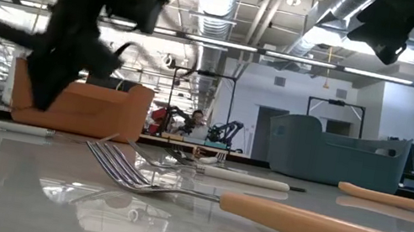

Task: Sort silverware by color (type)
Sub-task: Put the black fork into the green bin

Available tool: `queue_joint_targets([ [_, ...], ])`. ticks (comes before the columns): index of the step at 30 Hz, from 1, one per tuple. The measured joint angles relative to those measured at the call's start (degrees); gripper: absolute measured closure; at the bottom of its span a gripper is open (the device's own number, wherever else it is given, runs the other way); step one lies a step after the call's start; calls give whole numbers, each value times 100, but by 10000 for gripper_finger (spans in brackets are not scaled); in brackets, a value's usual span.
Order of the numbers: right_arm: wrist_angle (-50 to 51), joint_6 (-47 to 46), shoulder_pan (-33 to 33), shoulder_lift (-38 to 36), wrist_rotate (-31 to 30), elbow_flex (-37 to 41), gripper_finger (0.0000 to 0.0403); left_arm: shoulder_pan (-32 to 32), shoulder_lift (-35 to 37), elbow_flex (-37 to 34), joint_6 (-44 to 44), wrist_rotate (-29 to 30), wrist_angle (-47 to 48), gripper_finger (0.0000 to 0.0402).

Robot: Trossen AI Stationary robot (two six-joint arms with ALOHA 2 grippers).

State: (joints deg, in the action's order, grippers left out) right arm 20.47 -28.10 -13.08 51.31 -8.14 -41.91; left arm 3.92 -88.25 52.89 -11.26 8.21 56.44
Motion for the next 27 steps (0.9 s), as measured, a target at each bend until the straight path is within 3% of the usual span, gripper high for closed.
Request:
queue_joint_targets([
  [6,0,7,0,0,2,0,237,-82,0,1365,297,-21,120,401],
  [11,2,216,2,0,6,0,237,-221,1,2770,1099,-97,341,401],
  [15,2,506,12,0,4,0,237,-362,5,3794,2629,-845,503,401],
  [19,0,812,13,0,7,0,237,-777,11,4324,4283,-1694,855,401],
  [27,-91,1525,13,0,9,1,237,-2267,50,4414,7567,-1231,2303,401],
])
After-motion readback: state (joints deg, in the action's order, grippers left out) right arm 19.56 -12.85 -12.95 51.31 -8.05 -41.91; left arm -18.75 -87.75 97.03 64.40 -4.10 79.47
